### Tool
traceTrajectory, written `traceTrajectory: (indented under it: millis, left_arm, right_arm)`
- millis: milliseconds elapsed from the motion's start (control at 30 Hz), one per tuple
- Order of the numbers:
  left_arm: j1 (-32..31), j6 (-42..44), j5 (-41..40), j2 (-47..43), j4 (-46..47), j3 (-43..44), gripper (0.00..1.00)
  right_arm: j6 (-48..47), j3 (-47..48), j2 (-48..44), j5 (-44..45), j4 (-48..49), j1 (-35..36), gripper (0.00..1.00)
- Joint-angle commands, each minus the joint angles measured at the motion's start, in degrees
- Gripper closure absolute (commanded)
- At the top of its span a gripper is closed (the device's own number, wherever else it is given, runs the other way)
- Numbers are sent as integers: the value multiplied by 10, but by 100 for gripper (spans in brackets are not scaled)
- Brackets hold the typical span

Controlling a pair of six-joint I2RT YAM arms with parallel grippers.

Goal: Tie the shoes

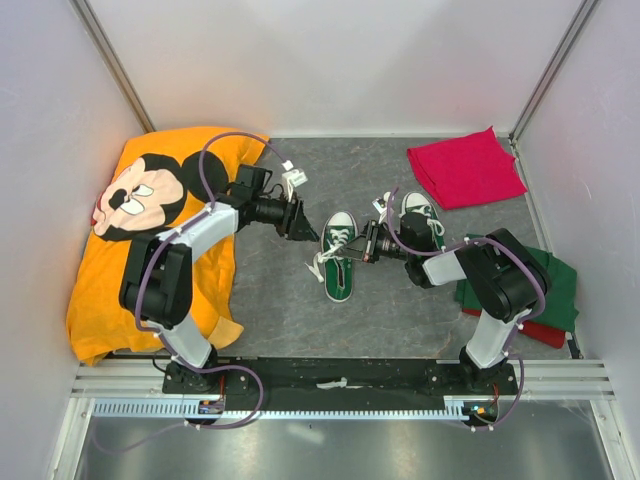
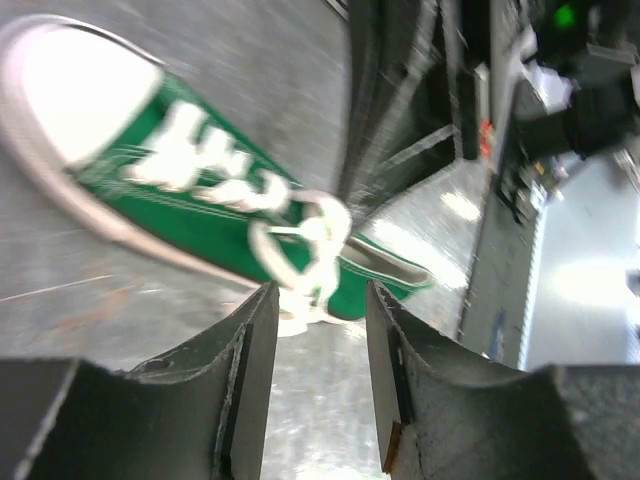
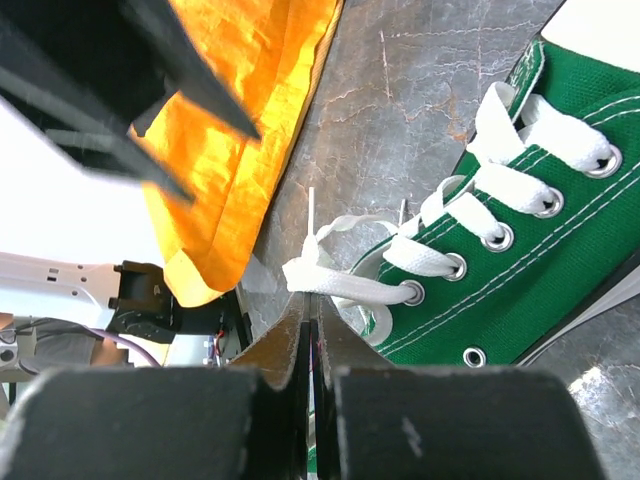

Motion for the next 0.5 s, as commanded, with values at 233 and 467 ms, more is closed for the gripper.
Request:
traceTrajectory:
  millis: [233, 467]
  left_arm:
    - [-7, -111, 3, 44, 68, 5, 52]
    - [-24, -191, 6, 71, 116, 0, 52]
  right_arm:
    - [-9, 3, -1, -16, 21, -2, 100]
    - [-9, 8, 0, -19, 20, -3, 100]
